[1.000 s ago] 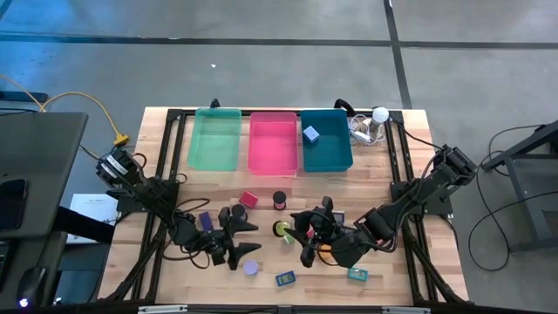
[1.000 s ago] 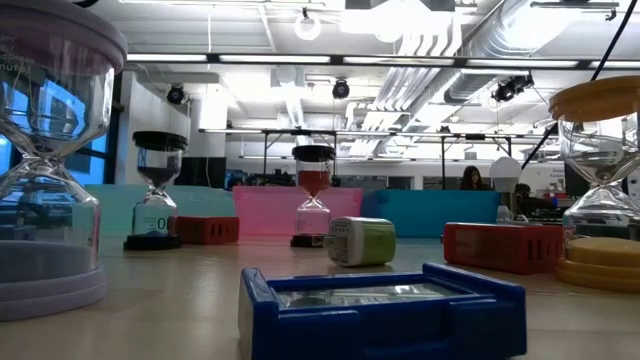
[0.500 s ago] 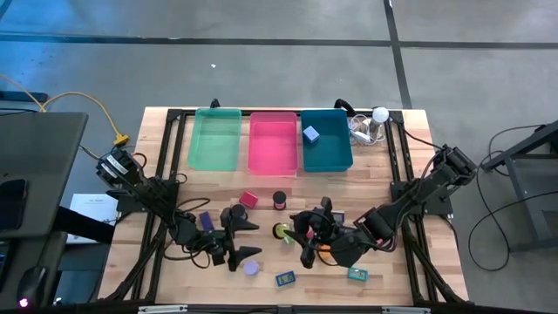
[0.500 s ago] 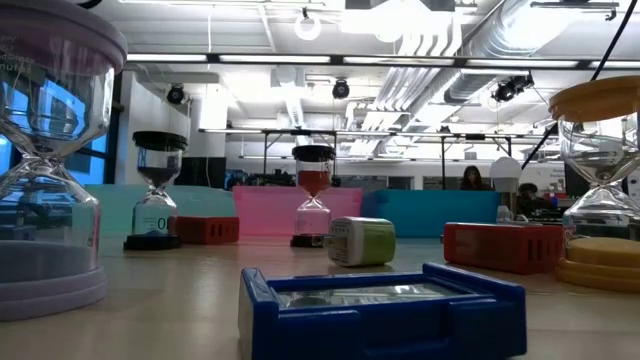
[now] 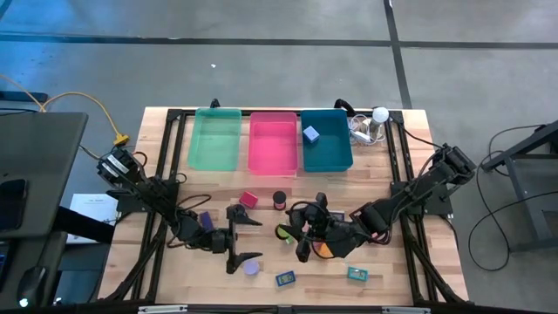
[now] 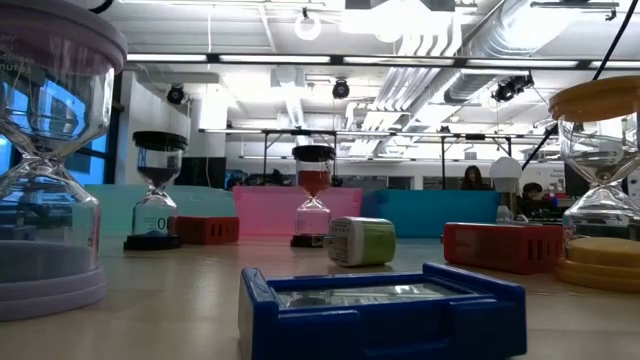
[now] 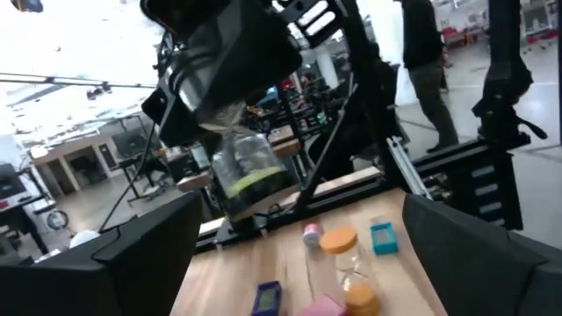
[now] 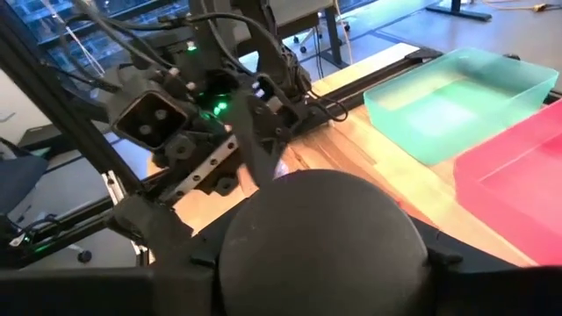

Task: Pick & Place Office items
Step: Put the green hourglass into the green bin

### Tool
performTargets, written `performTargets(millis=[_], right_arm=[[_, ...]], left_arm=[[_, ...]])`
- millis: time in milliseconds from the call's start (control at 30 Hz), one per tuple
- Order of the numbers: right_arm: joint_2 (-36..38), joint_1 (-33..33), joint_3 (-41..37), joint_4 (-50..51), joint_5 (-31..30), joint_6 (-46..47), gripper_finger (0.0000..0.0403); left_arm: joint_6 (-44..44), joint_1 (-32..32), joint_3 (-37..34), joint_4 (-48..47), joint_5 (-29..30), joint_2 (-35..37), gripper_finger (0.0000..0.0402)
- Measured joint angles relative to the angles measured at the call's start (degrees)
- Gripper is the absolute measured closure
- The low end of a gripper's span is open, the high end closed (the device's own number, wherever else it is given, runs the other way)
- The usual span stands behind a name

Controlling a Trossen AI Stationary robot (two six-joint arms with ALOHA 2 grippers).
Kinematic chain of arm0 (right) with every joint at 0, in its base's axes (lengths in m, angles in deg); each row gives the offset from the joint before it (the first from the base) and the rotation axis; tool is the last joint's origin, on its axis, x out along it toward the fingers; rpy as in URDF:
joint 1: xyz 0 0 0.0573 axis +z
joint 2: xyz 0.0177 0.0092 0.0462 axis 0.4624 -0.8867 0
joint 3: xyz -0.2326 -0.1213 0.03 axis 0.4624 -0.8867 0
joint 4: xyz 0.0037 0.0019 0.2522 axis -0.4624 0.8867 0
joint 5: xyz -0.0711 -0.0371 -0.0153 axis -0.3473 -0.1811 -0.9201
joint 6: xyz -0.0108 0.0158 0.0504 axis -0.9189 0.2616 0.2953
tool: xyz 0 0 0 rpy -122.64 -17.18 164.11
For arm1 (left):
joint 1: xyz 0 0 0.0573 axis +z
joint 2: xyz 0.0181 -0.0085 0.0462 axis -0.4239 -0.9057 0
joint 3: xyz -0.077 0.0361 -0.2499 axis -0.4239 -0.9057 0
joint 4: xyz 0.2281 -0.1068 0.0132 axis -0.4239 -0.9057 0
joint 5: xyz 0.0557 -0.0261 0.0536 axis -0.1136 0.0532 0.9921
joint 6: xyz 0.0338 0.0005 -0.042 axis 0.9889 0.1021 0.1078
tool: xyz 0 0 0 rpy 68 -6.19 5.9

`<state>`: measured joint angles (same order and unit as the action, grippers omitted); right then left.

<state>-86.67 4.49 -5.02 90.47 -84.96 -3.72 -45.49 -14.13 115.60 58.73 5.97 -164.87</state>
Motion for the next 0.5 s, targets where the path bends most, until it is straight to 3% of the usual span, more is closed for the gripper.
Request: performTargets(millis=[167,500], right_arm=[[0.0,0.07,0.0,-1.77,0.44,-2.03,0.0222],[0.0,0.04,0.0,-1.79,0.41,-2.37,0.0222]], left_arm=[[-10.68,2.94,0.0,0.03,-3.56,0.0,0.0015],[-36.86,7.14,0.0,-2.29,-3.68,0.0,0.0015]])
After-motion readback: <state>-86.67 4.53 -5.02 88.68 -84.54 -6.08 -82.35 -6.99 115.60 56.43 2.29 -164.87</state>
